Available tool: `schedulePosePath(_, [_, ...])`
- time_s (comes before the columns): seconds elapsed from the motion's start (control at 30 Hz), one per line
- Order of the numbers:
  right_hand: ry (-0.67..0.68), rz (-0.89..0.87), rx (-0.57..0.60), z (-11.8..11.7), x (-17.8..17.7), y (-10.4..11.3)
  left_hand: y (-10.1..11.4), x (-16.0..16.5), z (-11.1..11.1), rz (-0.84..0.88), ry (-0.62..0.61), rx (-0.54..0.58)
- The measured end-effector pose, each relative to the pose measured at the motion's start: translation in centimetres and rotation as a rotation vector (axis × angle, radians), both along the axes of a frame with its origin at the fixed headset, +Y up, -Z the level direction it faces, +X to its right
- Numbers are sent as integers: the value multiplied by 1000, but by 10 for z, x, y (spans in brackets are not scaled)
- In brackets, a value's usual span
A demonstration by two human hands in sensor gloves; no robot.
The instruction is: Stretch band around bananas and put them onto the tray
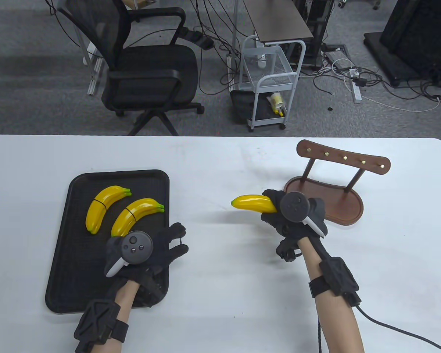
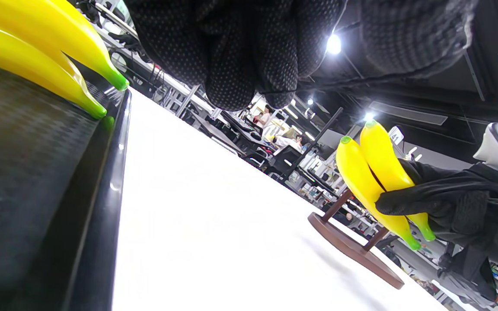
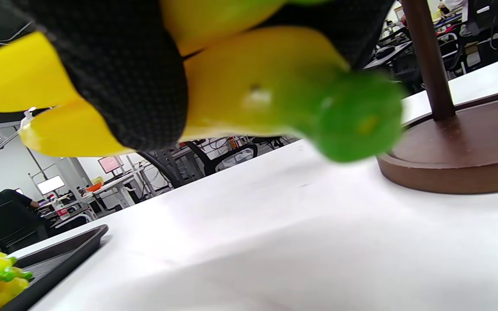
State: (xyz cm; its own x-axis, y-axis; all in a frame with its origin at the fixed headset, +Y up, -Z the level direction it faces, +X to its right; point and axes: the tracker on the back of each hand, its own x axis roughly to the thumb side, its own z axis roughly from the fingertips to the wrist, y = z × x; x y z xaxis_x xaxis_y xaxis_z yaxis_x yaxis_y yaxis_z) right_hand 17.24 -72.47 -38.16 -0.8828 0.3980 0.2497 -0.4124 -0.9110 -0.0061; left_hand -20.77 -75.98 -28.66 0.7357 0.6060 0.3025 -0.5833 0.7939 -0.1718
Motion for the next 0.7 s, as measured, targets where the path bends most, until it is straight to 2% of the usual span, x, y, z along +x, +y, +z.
schedulePosePath(0.37, [66,3,52,31,-22,11,-1,5,0,35,-15,-25])
schedulePosePath(0.7, [119,-10,76,52,-40,9,0,15,2,78,-57,-43])
